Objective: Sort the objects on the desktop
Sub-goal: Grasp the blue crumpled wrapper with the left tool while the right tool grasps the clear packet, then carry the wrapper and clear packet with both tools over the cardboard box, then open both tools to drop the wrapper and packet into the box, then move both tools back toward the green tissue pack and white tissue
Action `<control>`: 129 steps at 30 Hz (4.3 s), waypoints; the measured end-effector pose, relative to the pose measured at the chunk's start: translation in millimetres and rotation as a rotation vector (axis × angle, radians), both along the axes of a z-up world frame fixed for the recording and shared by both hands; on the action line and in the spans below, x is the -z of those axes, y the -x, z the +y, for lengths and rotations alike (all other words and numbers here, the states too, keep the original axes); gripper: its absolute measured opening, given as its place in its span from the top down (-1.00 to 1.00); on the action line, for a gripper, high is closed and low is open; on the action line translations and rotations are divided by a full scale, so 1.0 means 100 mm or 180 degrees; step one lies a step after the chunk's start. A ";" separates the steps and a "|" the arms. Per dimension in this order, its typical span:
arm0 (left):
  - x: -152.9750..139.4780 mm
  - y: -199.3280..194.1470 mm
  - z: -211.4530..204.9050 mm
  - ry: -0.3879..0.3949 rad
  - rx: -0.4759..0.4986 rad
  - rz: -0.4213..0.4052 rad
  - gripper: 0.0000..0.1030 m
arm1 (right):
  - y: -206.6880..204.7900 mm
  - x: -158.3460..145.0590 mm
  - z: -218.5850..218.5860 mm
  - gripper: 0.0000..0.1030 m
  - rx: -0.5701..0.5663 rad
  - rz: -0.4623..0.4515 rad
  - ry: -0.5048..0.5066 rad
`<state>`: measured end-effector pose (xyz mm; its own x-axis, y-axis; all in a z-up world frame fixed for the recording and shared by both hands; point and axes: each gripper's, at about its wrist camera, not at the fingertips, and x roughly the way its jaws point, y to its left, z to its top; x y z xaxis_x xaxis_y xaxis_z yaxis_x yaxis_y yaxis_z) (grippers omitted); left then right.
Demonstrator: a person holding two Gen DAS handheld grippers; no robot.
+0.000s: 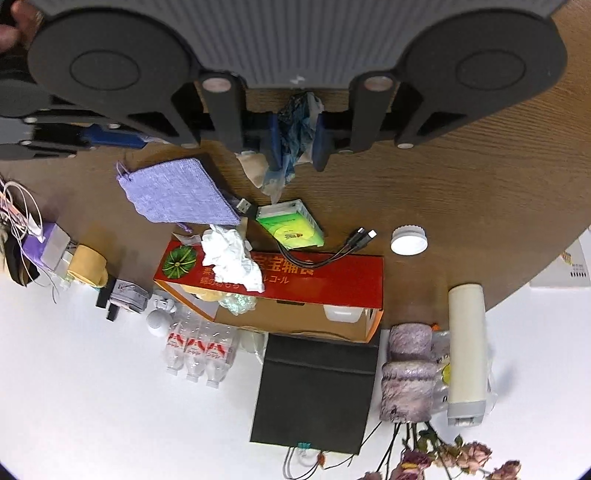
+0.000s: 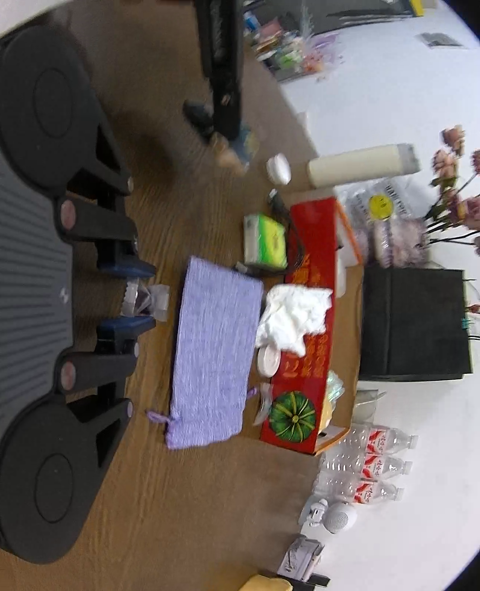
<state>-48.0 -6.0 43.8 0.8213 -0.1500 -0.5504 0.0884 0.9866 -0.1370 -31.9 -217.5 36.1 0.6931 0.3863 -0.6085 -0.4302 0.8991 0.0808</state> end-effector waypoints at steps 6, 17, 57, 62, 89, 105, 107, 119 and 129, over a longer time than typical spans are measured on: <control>-0.12 0.11 0.02 0.0069 -0.0007 -0.0218 0.64 | 0.33 -0.32 -0.06 0.59 0.0174 -0.0551 -0.0196; -0.33 -0.29 0.03 -0.0049 -0.0011 -0.0389 0.64 | -0.01 -0.70 -0.31 0.59 0.0502 -0.1009 -0.0414; -0.71 -3.94 0.03 -0.0288 -0.0158 0.0666 -0.88 | -4.06 -0.83 0.06 -0.26 0.0681 0.0388 0.0333; -0.90 -3.67 0.16 -0.0630 -0.0500 0.0779 -1.00 | -3.81 -0.98 0.18 -0.55 0.0445 0.0765 0.0211; -1.06 -2.30 0.16 -0.0608 -0.0430 0.0850 -1.00 | -2.34 -1.33 0.26 -0.79 0.0422 0.0524 -0.0042; -0.38 -0.82 0.07 -0.0588 -0.0628 -0.0086 -1.00 | -0.87 -0.86 0.01 -0.79 0.0520 -0.0771 -0.0490; -0.29 -0.55 0.09 -0.0465 -0.0582 -0.0077 -1.00 | -0.66 -0.77 0.00 -0.80 0.0506 -0.0747 -0.0483; 0.05 0.19 -0.07 -0.0737 -0.0282 -0.0193 -1.00 | 0.31 -0.20 -0.14 -0.80 0.0432 -0.0647 -0.0339; 0.14 -0.11 0.11 -0.0723 -0.0432 -0.0030 -1.00 | 0.13 -0.22 -0.16 -0.80 0.0312 -0.0659 -0.0361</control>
